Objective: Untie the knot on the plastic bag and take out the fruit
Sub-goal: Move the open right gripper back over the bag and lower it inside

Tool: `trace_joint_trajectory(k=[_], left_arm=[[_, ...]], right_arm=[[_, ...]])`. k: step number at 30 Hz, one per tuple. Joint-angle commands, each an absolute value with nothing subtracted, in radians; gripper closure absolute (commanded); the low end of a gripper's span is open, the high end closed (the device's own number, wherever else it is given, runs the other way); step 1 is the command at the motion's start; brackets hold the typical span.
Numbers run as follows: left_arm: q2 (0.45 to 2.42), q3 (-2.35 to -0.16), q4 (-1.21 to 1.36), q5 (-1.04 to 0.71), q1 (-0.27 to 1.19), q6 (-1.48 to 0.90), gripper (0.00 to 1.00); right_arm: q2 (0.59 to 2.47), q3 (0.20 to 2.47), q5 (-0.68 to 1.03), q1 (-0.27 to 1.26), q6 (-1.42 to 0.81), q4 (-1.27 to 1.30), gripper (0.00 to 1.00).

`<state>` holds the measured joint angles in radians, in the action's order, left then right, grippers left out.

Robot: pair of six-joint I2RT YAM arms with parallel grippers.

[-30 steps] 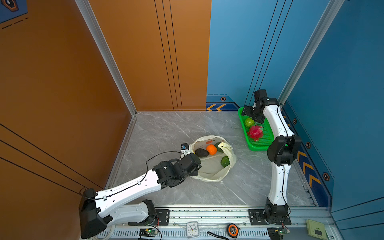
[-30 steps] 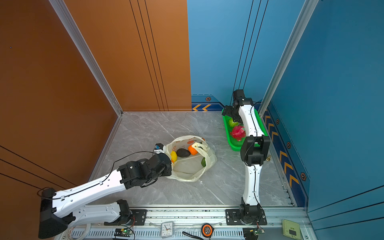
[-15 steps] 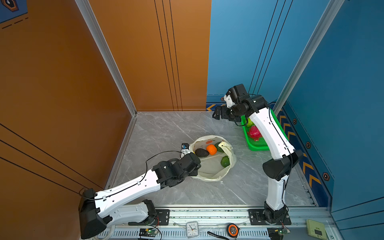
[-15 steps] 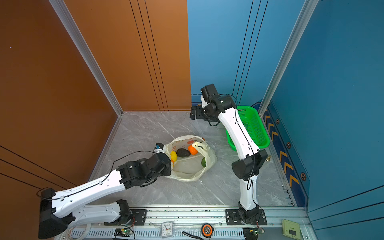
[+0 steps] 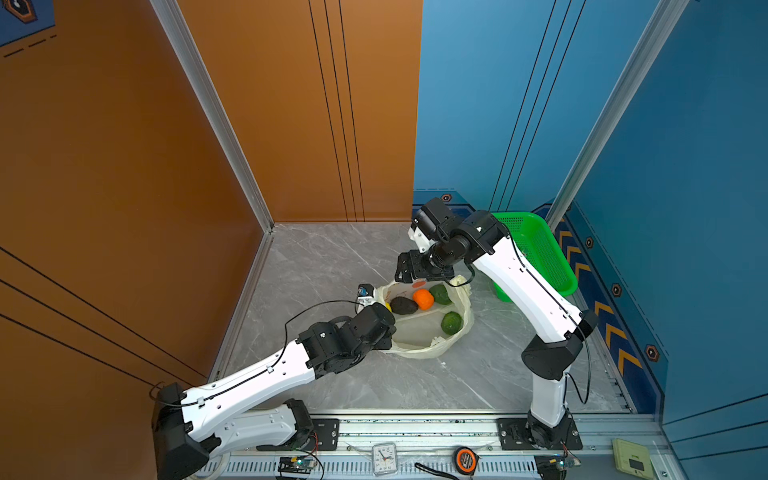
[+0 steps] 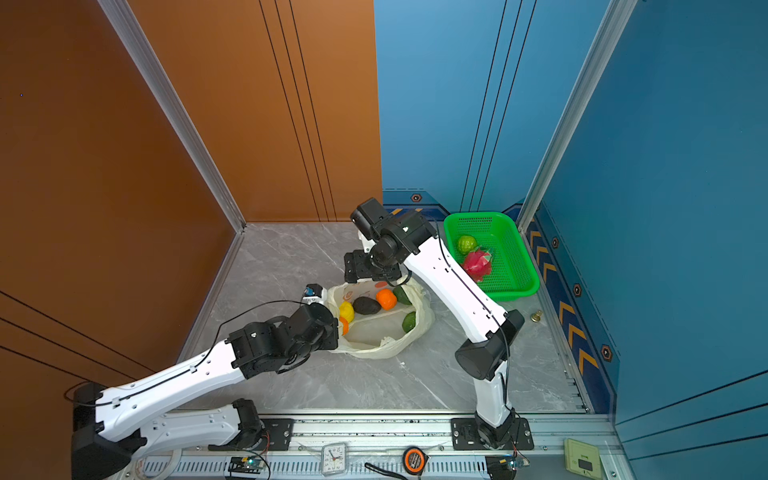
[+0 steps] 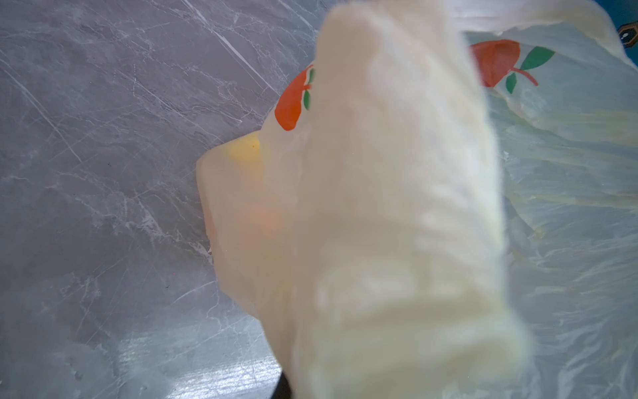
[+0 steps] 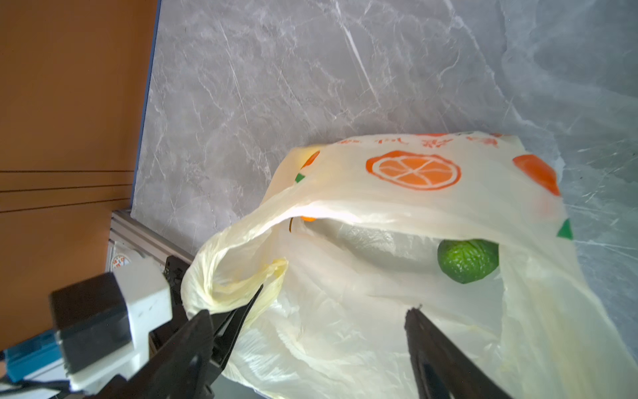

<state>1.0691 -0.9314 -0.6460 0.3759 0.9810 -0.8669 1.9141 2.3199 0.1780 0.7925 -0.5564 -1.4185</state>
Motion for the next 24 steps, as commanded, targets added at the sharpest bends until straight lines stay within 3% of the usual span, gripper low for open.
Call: trace_joint_trajectory(k=[1, 10, 18, 24], left_arm=[[1.054, -0.910, -0.632, 0.369, 0.972, -0.848, 1.00], [1.046, -0.864, -0.595, 0.383, 0.973, -0.865, 1.00], [1.029, -0.819, -0.572, 0.402, 0.989, -0.887, 1.00], [1.038, -0.829, -0.568, 0.405, 1.002, -0.891, 1.00]], right_arm=[[1.867, 2.263, 0.123, 0.815, -0.593, -1.461, 0.16], [1.832, 2.104, 0.045, 0.902, -0.575, -1.434, 0.17], [1.745, 1.759, 0.000, 0.916, -0.561, -1.208, 0.18], [1.758, 1.661, -0.037, 0.926, -0.518, -1.114, 0.19]])
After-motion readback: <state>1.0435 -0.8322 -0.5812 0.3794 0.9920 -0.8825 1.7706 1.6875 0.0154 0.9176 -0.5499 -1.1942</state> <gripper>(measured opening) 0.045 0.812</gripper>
